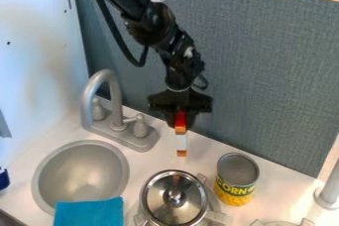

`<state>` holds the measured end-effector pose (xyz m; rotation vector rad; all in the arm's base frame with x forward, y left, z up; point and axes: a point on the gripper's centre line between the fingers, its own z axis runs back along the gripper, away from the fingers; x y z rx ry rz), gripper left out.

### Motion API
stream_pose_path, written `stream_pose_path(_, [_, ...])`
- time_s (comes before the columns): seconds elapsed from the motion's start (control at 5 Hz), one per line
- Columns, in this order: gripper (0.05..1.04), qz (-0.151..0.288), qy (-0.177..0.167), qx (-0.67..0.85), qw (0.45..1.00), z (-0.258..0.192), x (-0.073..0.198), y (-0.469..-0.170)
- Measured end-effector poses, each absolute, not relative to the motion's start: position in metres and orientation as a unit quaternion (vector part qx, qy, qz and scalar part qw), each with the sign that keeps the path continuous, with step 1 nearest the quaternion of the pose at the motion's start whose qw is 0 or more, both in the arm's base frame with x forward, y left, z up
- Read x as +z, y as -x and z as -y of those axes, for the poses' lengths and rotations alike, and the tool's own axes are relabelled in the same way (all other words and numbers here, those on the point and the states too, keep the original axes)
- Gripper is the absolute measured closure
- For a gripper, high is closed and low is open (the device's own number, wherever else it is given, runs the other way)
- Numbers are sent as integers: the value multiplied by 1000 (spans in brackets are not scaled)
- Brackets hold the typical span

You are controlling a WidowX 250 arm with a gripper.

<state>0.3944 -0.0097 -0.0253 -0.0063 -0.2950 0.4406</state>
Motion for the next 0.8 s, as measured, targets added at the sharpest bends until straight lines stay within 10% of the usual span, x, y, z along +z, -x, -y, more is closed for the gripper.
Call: stream_pose_path(0.8, [692,190,21,222,956,11,-52,-403])
